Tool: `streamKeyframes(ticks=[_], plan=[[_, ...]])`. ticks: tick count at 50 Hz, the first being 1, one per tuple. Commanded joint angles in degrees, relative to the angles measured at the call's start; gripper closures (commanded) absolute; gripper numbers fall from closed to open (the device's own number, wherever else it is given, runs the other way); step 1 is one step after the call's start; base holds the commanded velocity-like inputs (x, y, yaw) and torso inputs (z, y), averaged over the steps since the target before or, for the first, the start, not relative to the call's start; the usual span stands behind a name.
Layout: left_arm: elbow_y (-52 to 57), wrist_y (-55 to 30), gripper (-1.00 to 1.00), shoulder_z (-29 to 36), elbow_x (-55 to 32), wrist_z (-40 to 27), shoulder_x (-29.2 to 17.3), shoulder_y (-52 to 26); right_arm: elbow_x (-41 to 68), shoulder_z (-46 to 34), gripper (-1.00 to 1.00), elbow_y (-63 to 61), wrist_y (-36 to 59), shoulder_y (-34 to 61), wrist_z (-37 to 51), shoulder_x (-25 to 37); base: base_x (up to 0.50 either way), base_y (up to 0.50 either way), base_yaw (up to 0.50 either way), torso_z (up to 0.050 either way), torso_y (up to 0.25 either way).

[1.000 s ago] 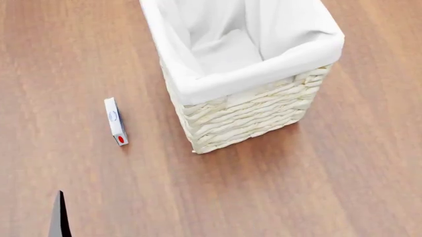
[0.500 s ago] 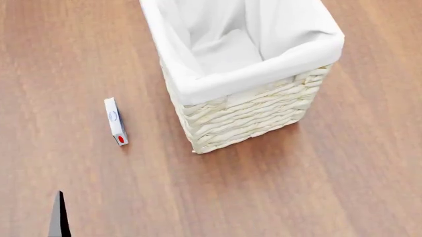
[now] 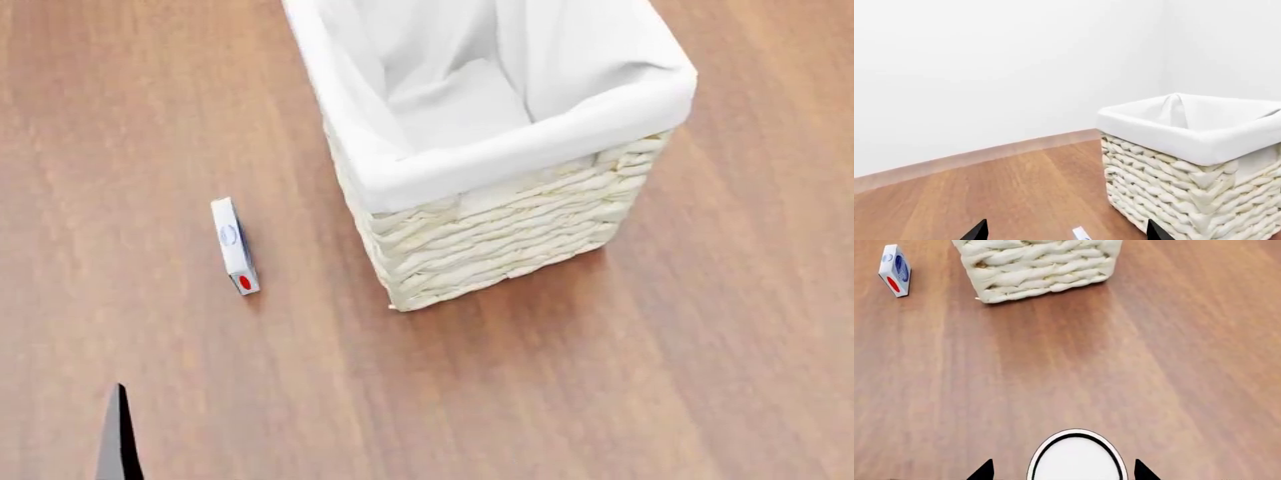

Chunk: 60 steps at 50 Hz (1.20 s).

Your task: Pick up the alphabet soup and the cream cheese box, and put them in the basket.

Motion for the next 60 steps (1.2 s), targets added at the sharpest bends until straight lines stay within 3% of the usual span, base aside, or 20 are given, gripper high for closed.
streamKeyframes(ticks=[1,60], plan=[[0.4,-0.4,-1.0,-0.1,-0.2,-0.2,-0.3,0.0,-0.2,-0.6,-1.0,2.1,-0.4,1.1,-0.5,-0.5,0.0,0.0,0.0,0.0,0.0],[1.0,-1.8,-1.0,0.8,0.3,-1.3,-0.8,-0.7,-1.5,-2.4,-1.0,11.4,-2.2,4.2,-2.9,-1.6,0.0,0.0,0.0,0.0,0.0]])
